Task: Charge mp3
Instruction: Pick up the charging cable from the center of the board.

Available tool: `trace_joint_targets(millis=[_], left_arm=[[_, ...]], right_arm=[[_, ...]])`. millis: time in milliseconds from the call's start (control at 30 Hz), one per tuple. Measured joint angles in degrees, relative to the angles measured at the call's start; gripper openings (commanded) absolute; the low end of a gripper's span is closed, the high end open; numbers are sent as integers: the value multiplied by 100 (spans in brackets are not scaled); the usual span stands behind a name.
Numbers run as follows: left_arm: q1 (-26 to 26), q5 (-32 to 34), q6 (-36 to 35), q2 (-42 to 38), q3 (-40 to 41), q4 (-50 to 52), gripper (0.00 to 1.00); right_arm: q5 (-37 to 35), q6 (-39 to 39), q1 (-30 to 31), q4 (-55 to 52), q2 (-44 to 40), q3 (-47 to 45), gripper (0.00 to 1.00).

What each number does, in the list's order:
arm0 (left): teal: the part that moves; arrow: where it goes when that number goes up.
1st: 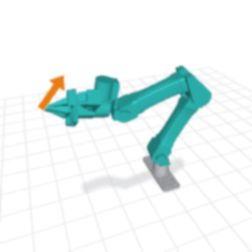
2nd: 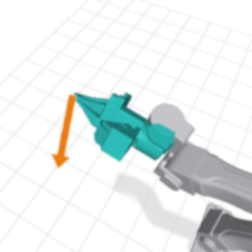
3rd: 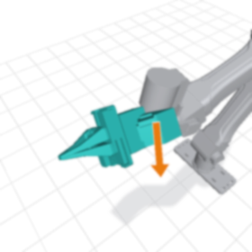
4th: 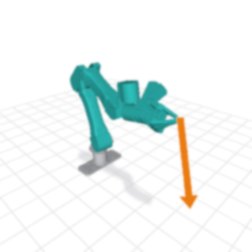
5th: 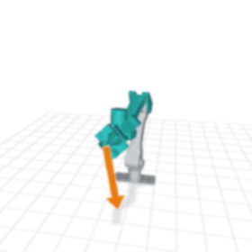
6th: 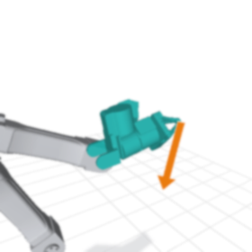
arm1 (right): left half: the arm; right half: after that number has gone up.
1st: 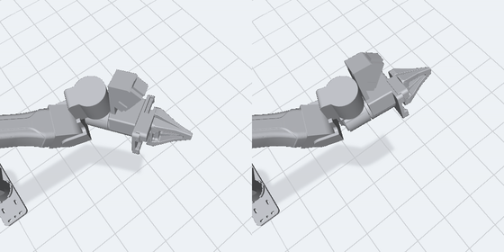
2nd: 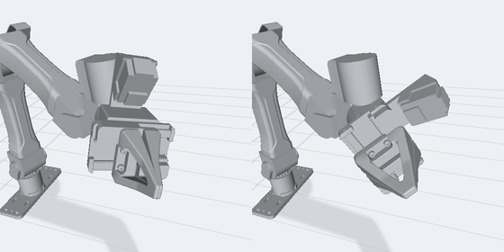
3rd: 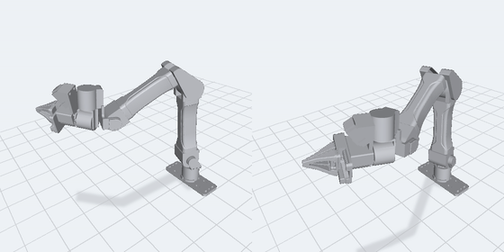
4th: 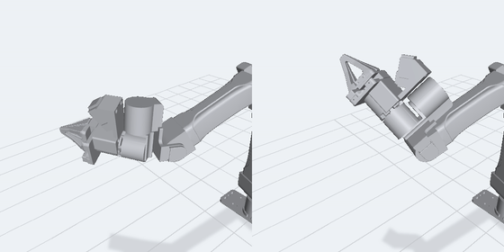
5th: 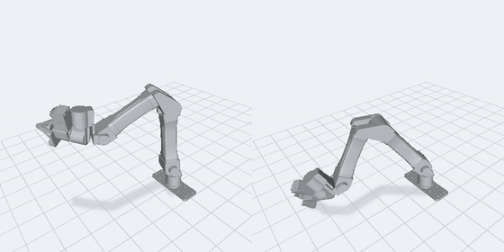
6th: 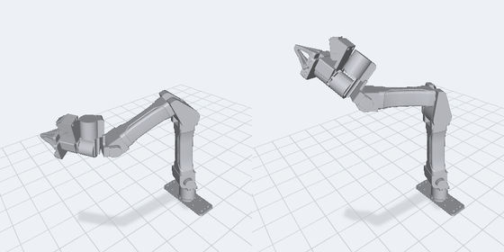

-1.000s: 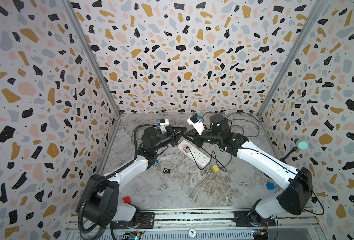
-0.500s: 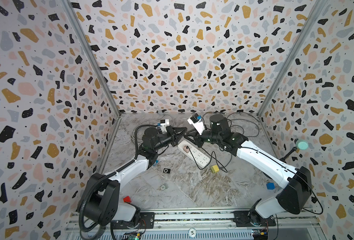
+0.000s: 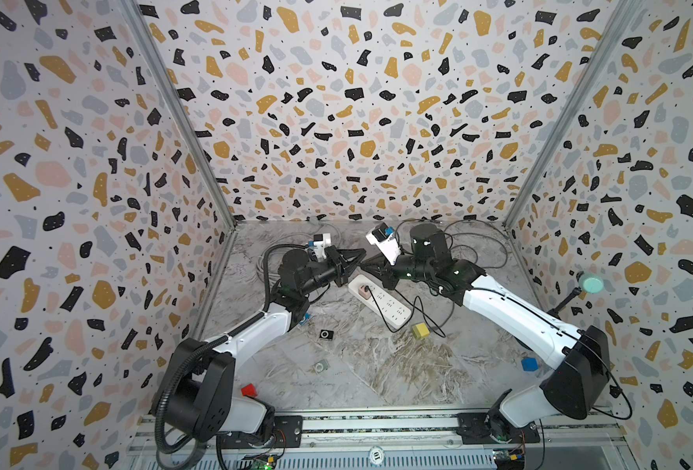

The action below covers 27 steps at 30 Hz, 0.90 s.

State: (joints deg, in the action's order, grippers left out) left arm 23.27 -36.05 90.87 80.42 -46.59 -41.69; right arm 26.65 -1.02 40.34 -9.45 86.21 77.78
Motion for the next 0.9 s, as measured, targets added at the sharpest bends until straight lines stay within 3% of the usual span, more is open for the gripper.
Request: trace_joint_targets(millis=[433, 467, 567, 633, 733, 800, 900], left_arm=[[13, 0, 2, 66, -7, -24, 0], [15, 0, 2, 74, -7, -22, 4], [22, -4, 33, 87, -7, -44, 43], [20, 0, 35, 87, -7, -61, 59], [-90, -17, -131, 55, -33, 208, 71], [-313, 39, -658, -79, -219, 1143, 75], [-717, 629, -1932, -295, -879, 3187, 78]], right_arm=[[144, 4, -17, 55, -2, -79, 0], [149, 4, -22, 55, -2, -87, 0], [151, 4, -22, 50, -2, -105, 0], [122, 7, -22, 44, -4, -142, 0], [-9, 44, -20, -4, -39, -225, 0], [-179, 109, 17, -74, -153, -337, 0], [-492, 205, 98, -323, -450, -496, 0]])
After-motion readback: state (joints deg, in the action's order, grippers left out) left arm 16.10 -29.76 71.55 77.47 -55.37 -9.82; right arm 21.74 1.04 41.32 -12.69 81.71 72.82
